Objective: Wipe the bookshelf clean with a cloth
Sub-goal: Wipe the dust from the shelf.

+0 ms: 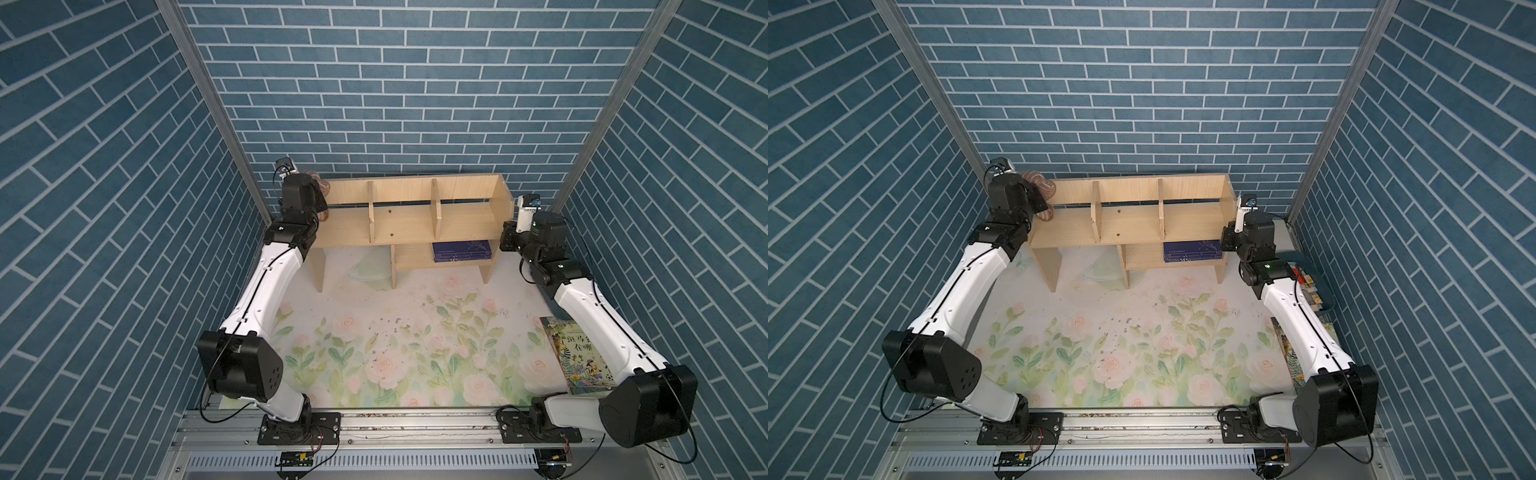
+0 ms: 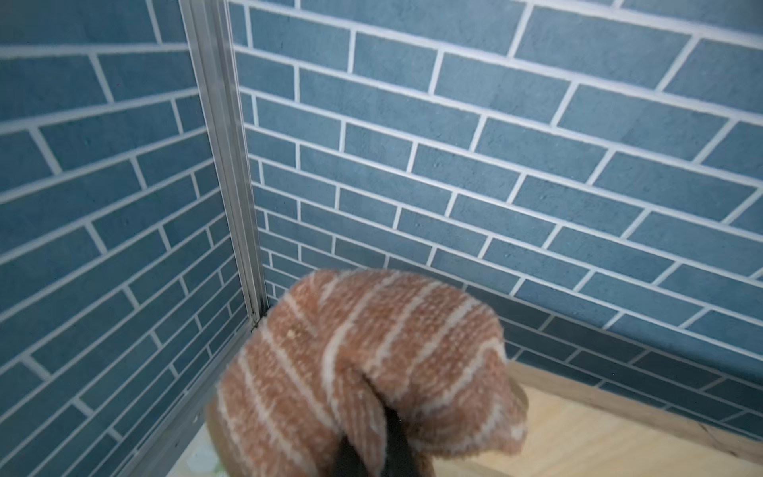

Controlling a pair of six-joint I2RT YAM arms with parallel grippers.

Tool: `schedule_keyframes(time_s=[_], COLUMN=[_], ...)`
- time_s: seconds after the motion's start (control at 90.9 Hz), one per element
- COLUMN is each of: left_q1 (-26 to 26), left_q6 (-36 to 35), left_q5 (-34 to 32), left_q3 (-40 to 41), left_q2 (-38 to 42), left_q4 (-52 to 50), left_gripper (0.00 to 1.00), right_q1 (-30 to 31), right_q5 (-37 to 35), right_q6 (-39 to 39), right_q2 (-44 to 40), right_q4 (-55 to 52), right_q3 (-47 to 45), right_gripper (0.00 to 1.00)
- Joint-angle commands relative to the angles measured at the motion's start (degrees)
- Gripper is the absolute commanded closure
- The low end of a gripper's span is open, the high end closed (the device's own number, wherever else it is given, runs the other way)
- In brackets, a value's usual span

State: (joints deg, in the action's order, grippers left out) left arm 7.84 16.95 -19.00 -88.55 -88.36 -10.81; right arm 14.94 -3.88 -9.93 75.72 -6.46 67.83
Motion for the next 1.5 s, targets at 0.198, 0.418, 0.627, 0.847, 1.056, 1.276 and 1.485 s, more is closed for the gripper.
schedule_keyframes(time_s=[0.198, 0.418, 0.627, 0.847, 1.056, 1.276, 1.485], left_q1=[4.26, 11.41, 15.62, 14.05, 5.93, 1.92, 5.0], left_q6=[1.03, 0.74, -0.92, -4.03, -1.08, 0.08, 0.83], left_q5=[3.55, 4.11, 3.98, -1.01, -3.79, -1.66, 1.49], left_q3=[12.69, 18.29, 10.78, -7.14, -12.19, 2.32, 10.41], left_q2=[5.78, 5.18, 1.48, -3.73, -4.9, 2.54, 6.55], left_q4=[0.33, 2.08, 1.07, -3.37, -8.28, -4.2, -2.61], left_gripper=[1.0, 1.0, 1.0, 1.0, 1.0, 1.0, 1.0], right_q1=[1.58, 1.58, 1.63, 1.63, 1.59, 1.58, 1.59], right_q5=[7.68, 7.48, 7.59, 7.56, 7.61, 7.83, 7.83], right_q6=[-4.3, -4.29, -4.39, -4.08, -3.87, -4.12, -4.22], right_q2=[0.51, -0.76, -1.75, -2.44, -2.77, -2.54, -2.12], right_q4=[-0.41, -1.1, -1.82, -2.26, -2.37, -1.69, -1.5], right_q3=[-2.87, -3.1, -2.49, -2.91, -2.65, -2.68, -3.22], right_gripper=[1.0, 1.0, 1.0, 1.0, 1.0, 1.0, 1.0])
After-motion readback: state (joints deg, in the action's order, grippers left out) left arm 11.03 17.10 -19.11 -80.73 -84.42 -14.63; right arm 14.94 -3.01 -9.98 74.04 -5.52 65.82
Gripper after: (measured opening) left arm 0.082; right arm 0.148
